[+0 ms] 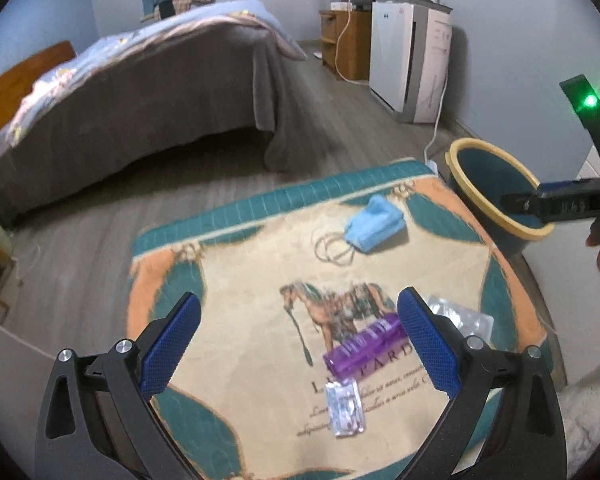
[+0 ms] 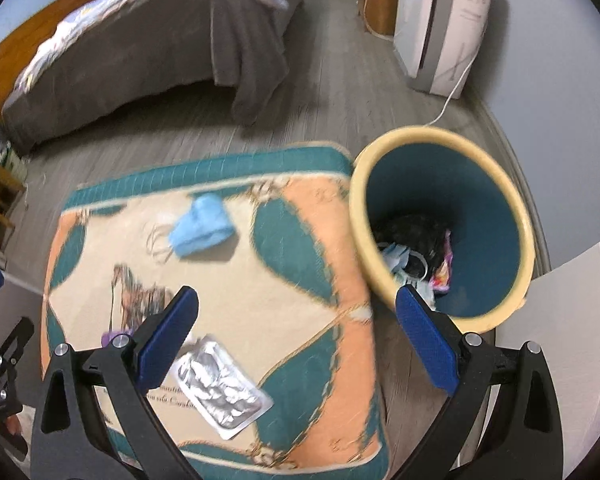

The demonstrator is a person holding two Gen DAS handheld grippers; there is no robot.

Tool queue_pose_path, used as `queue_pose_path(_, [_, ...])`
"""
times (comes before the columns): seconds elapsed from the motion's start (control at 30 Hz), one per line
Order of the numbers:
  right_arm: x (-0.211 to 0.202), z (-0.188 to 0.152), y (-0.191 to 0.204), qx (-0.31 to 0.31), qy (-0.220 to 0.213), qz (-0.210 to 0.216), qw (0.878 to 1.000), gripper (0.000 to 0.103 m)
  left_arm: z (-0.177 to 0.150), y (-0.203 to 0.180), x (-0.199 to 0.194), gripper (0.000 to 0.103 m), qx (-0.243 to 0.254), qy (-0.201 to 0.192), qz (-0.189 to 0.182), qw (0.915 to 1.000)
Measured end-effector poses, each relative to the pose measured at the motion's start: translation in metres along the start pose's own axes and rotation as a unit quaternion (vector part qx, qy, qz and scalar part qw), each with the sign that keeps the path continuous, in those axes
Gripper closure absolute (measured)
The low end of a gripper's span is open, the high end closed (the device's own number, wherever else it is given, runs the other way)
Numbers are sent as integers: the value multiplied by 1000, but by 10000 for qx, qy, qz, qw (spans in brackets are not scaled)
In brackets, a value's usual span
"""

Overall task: Collect trash
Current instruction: 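Grasp the medicine sachet with the left gripper while the right grasps the silver blister pack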

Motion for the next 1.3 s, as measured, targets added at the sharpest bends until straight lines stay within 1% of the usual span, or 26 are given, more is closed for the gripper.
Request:
queue_pose_path(0.07, [5, -11, 7, 104, 140, -66, 9998, 6, -8, 1, 5, 5, 8, 102, -45, 9999])
queue_pose_path(0.17, [14, -29, 13, 405, 371, 40, 9985, 6, -18, 3, 12, 5, -28, 307, -93, 9995])
queue_pose_path(0.27, [22, -46, 22, 336, 548, -87, 9979, 6, -33, 6, 19, 5, -273, 600, -187, 9976])
queue_pose_path(0.37, [28, -57, 26, 263, 704, -199, 9970, 6, -47, 5, 25, 5, -423, 795, -53, 9959])
queue_pose_path(0.5, [34, -69, 29, 186, 860, -282, 9957, 6, -63, -4, 34, 5, -180, 1174, -84, 9929])
queue_pose_path(0.6, [41, -77, 35, -37, 1031, -240, 9944, 6, -70, -1, 41, 6, -105, 1372, -1, 9905])
queue_pose_path(0.73, [50, -82, 48, -431, 1165, -134, 9922, 6, -79, 7, 49, 7, -355, 1608, -82, 9863])
queue_pose_path(0.87, [63, -93, 62, -809, 1490, 4, 9855, 6, -89, 5, 60, 8, -262, 1951, -73, 9804])
queue_pose_path(0.93, [68, -97, 68, -979, 1620, 36, 9819, 6, -94, 4, 63, 12, -215, 2078, -103, 9779])
queue_pose_path(0.97, [70, -99, 70, -1046, 1660, 57, 9806, 6, -96, 3, 66, 17, -195, 2133, -150, 9767])
queue_pose_path(1.0, [72, -100, 72, -1125, 1686, 54, 9792, 6, -99, 2, 68, 21, -168, 2190, -196, 9754])
queue_pose_path(1.1, [79, -102, 74, -1351, 1678, -73, 9765, 6, -103, -1, 73, 26, -90, 2296, -255, 9729])
queue_pose_path(1.2, [84, -101, 75, -1450, 1647, -75, 9756, 6, -105, -4, 76, 29, -42, 2331, -350, 9718])
queue_pose_path(1.27, [86, -99, 78, -1450, 1615, -55, 9761, 9, -107, -6, 78, 31, 8, 2348, -391, 9712])
queue_pose_path(1.3, [86, -97, 78, -1422, 1599, 6, 9768, 14, -107, -7, 79, 33, 38, 2353, -413, 9710])
Point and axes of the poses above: each gripper's, at about its wrist camera, not at the fingertips, and x roughly the way its jaws point, y to its left, z to its top, the point moved 2 cm from there along x, roughly the way its jaws point, and after that the axes turned 7 degrees about -y, right-handed, at the moved point
